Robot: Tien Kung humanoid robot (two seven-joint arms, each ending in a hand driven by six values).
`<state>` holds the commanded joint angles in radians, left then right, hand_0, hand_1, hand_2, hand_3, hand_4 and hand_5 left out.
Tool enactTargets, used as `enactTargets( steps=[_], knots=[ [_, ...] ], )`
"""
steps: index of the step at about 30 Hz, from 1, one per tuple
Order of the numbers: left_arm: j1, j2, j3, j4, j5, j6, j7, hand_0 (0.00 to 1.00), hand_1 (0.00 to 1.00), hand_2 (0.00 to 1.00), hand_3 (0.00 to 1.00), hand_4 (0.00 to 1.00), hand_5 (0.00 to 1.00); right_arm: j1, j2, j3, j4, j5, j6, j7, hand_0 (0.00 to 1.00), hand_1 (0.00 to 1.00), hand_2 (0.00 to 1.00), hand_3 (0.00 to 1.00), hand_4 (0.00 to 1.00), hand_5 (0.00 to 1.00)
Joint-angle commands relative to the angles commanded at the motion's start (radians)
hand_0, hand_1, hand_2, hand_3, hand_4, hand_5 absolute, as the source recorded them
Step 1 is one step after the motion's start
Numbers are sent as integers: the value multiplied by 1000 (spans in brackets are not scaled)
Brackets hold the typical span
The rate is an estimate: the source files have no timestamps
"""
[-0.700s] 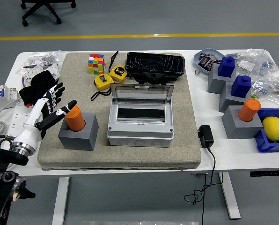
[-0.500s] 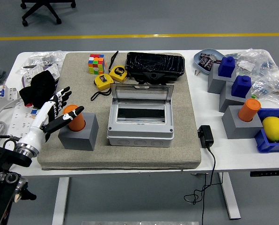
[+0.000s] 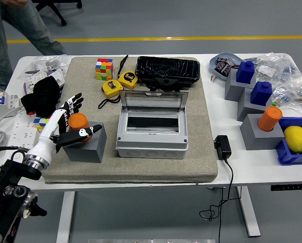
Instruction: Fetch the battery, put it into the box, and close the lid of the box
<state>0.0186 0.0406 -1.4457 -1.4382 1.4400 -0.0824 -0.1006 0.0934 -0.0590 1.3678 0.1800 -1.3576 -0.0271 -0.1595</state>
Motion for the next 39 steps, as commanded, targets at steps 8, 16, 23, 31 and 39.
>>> enactTargets(
  steps=[8,16,23,31,39],
  knots=[
    [-11,-7,21,24,-119,35,-48,886,890,874,890,998,28,1,-1,1,0,-1,-1,-1,783,706,718,748,998,916],
    [-13,-14,45,48,-194,50,-73,866,866,813,834,998,2,2,0,-1,0,1,-1,0,782,706,718,747,998,929],
    [-14,-15,61,63,-209,55,-74,838,860,806,838,998,2,1,0,-5,0,6,-2,1,782,707,718,747,998,945],
    [-15,-13,61,68,-227,53,-75,752,806,756,781,998,2,2,-2,-6,0,8,-2,1,782,706,717,748,998,965],
    [-16,-14,66,72,-224,75,-75,693,734,676,692,998,2,3,0,-6,0,12,-3,3,782,706,717,748,998,970]
  ],
)
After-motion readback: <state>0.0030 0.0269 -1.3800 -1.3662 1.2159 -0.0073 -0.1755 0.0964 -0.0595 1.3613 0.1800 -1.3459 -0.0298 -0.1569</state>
